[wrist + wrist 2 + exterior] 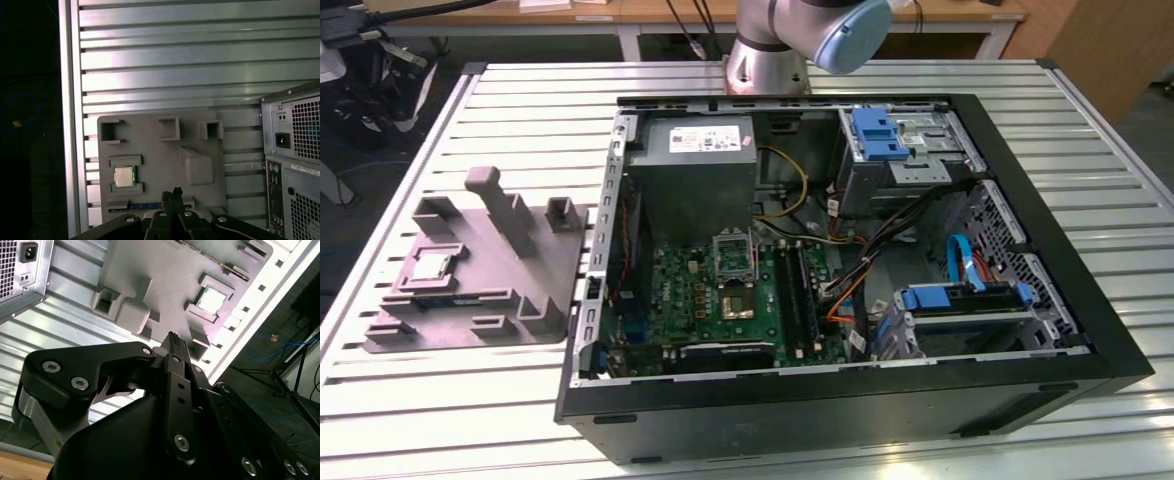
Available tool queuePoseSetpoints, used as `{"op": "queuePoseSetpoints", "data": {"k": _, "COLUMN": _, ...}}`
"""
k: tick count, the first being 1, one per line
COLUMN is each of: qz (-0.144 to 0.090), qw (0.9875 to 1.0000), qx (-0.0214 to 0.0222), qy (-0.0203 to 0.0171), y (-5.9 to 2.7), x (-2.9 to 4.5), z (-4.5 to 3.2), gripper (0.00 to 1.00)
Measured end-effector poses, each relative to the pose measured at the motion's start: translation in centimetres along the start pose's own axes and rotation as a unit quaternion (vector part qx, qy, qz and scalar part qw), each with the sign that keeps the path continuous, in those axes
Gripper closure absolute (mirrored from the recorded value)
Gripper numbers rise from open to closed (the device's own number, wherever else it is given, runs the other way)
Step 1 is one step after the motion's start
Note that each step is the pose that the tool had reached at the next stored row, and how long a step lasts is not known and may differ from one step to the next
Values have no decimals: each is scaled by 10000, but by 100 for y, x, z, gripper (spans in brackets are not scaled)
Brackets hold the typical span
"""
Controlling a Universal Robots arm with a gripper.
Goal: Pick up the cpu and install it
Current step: 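Reach for the cpu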
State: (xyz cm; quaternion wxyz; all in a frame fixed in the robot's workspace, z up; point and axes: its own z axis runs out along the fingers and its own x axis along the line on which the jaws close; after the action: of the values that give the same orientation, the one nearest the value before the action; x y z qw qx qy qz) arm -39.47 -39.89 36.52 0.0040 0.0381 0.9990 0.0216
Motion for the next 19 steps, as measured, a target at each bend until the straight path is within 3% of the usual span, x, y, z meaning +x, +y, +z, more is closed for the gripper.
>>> {"op": "queuePoseSetpoints", "data": {"k": 19, "qz": 0, "qw": 10000, "qx": 0, "qy": 0, "y": -15, "x": 202, "z": 0, "gripper": 89}}
